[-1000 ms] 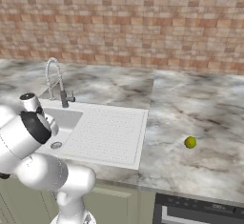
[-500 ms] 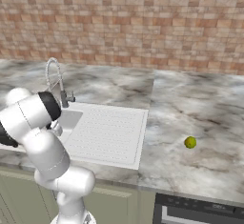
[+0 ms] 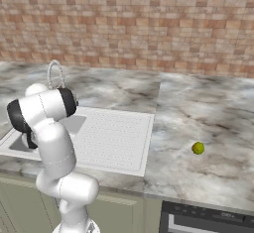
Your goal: There is a mixed pile of frozen fruits and vegetables on the counter. Locate all the frozen vegetables and place the items in a bowl on the counter. Take all the frozen fruits and defrost them in a running sink.
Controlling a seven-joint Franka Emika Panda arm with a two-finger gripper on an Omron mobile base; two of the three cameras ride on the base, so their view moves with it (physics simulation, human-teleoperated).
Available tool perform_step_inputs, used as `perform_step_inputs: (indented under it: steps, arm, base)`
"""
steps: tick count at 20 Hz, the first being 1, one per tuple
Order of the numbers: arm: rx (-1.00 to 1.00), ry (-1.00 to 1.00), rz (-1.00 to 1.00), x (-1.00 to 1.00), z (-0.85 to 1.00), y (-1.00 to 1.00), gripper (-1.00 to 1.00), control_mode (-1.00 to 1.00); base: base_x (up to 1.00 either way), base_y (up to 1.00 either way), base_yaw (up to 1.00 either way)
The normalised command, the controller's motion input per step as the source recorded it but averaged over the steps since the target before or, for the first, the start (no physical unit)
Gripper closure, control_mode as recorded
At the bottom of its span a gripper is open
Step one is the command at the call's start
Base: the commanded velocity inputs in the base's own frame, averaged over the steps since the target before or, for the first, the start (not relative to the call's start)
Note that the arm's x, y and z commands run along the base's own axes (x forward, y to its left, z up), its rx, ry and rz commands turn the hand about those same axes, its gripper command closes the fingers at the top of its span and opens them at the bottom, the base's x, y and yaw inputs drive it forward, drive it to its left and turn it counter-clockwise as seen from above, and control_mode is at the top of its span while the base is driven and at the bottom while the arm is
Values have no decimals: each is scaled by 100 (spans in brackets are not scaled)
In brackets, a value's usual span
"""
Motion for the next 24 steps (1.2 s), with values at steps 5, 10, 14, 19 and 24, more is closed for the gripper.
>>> perform_step_inputs:
  steps: [5,10,14,19,24]
  arm:
    - [0,-3,0,39,-42,0,100,-100]
    - [0,-1,0,29,-37,3,100,-100]
    - [0,-5,0,21,-26,5,100,-100]
    - [0,-6,0,24,-20,9,100,-100]
    - [0,6,0,25,-5,17,100,-100]
  base:
    - [0,0,0]
    - [0,0,0]
    - [0,0,0]
    - [0,0,0]
    - [0,0,0]
